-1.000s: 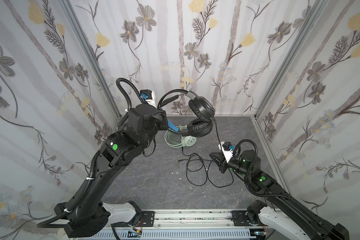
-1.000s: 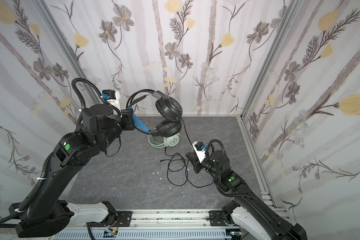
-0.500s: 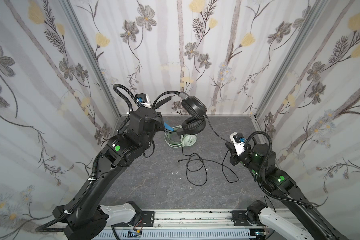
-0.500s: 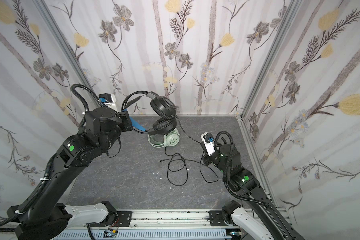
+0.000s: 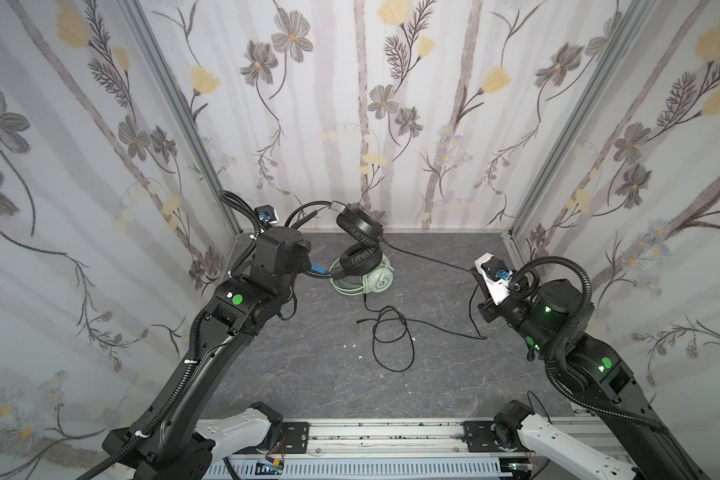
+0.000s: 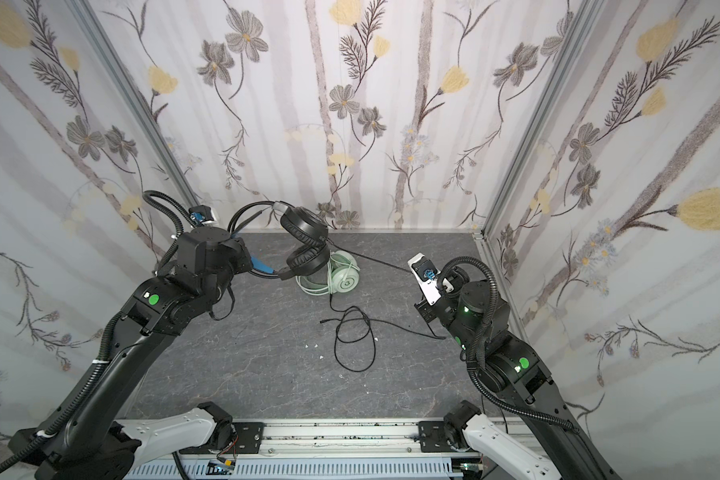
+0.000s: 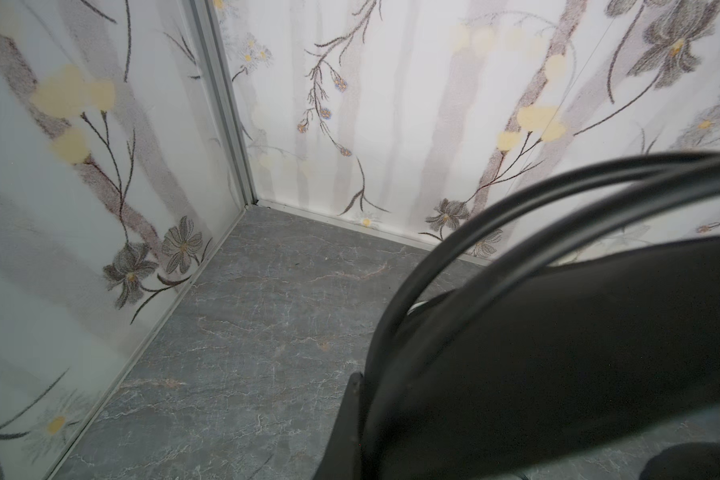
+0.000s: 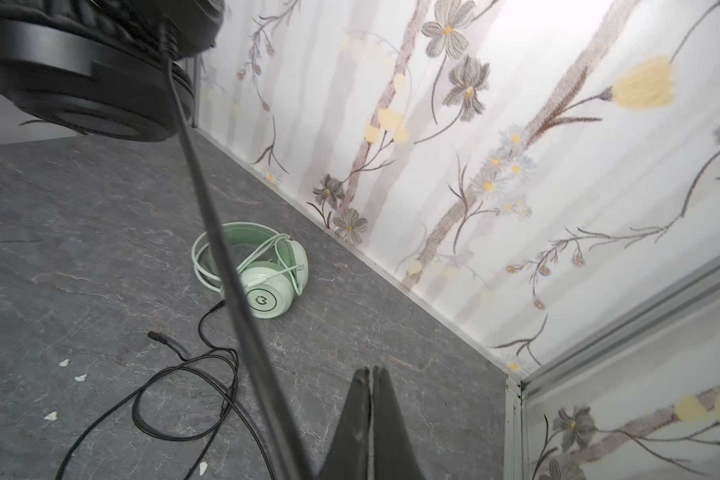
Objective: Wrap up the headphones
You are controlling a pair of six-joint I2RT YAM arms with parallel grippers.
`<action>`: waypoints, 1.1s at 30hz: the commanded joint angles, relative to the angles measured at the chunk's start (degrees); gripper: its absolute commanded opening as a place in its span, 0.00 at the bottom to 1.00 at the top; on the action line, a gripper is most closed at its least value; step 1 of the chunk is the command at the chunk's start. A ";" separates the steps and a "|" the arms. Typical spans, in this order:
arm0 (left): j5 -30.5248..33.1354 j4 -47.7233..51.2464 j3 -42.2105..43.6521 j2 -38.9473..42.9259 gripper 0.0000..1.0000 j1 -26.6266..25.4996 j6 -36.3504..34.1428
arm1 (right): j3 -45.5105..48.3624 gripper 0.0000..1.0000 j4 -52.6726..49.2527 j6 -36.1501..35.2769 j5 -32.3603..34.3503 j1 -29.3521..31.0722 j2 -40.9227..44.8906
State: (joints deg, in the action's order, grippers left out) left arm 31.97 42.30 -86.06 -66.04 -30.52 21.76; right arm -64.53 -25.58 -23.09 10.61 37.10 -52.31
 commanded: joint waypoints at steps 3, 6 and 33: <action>1.11 -2.57 0.03 -1.50 0.00 0.82 -0.31 | -3.04 0.00 -1.19 -4.75 -2.70 5.39 -1.45; -2.45 -2.89 -0.43 -3.22 0.00 0.41 -2.14 | -7.63 0.00 -2.28 -5.80 -2.81 8.45 -4.85; -32.31 -5.46 2.39 -9.28 0.00 -11.88 -23.25 | -19.01 0.08 -3.78 -9.26 12.51 14.61 -25.48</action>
State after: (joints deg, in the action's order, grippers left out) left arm 5.08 42.59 -83.77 -76.18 -42.13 -0.14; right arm -84.27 -32.36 -33.41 21.85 52.18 -77.73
